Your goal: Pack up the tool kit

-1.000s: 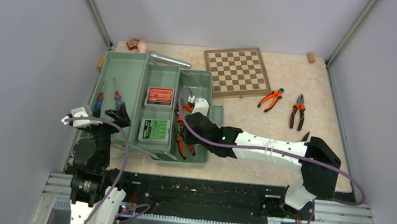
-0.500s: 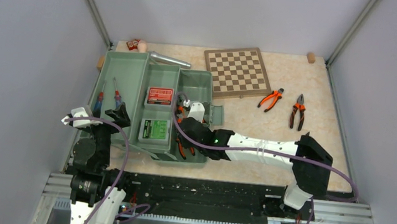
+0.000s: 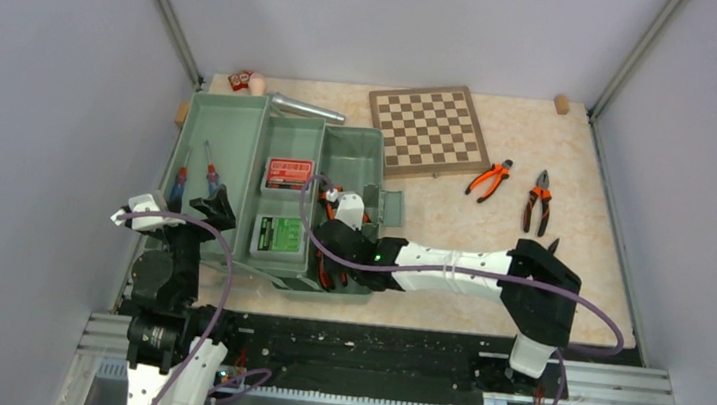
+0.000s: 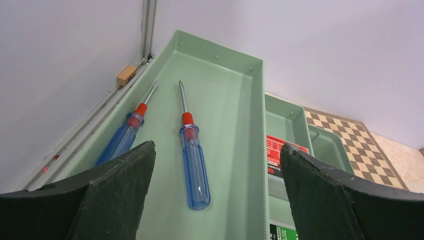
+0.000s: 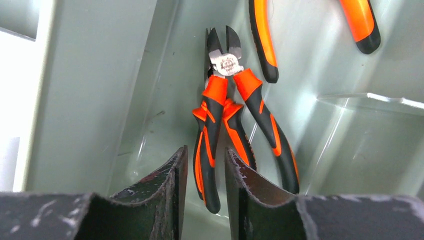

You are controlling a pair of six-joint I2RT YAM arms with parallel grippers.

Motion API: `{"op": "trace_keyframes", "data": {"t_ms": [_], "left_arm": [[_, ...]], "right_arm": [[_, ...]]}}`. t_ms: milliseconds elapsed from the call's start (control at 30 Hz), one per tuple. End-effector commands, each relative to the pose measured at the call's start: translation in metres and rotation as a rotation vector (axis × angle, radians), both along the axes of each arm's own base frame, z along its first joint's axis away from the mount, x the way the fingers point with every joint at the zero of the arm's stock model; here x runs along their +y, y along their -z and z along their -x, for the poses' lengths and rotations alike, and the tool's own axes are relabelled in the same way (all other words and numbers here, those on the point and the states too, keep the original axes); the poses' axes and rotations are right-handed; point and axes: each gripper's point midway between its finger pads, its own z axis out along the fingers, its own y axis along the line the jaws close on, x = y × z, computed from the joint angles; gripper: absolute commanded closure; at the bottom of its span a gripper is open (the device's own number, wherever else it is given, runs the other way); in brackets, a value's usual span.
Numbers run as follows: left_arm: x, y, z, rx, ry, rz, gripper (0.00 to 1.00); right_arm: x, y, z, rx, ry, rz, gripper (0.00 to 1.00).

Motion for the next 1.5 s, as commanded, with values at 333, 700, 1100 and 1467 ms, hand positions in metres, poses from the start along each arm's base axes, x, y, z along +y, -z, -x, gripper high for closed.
{"op": "trace_keyframes", "data": {"t_ms": [333, 700, 1100, 1467], "left_arm": [[0.0, -0.008, 0.001, -0.032, 0.0, 0.004, 0.01], [0.0, -0.006, 0.0, -0.025, 0.001, 0.004, 0.01], [0.0, -0.005, -0.002, -0.02, 0.0, 0.001, 0.01], [0.0, -0.006, -0.001, -0.022, -0.001, 0.001, 0.01]], "right_arm": [[-0.074, -0.111, -0.068, -0.201, 0.187, -0.052, 0.46], [-0.304, -0.086, -0.17, -0.184, 0.705, 0.131, 0.35], [-0.38, -0.001, -0.229, 0.031, 0.815, 0.129, 0.35], [-0.393, 0.046, -0.259, 0.131, 0.804, 0.137, 0.48]]}}
